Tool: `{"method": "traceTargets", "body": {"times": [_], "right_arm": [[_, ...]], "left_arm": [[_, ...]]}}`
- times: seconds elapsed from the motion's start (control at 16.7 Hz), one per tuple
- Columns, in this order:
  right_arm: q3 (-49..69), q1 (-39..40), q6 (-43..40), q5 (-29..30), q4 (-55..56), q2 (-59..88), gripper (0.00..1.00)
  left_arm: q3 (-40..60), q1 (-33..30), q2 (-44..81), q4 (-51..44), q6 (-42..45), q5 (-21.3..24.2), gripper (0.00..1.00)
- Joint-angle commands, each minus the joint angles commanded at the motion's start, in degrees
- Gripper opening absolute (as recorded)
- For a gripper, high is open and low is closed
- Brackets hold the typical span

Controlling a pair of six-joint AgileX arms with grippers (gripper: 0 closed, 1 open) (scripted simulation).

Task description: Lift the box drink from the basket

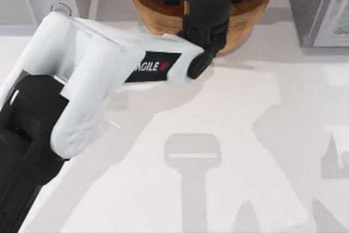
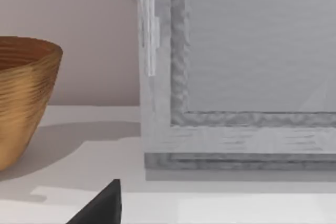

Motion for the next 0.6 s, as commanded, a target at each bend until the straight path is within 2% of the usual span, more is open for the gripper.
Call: {"method": "traceTargets", "body": {"times": [0.6], "right_arm": [[0.00, 0.00, 0.00, 0.00, 0.00, 0.00, 1.00]], "left_arm": [[0.90, -0.54, -1.33, -1.97, 0.14, -0.03, 0.00]]}}
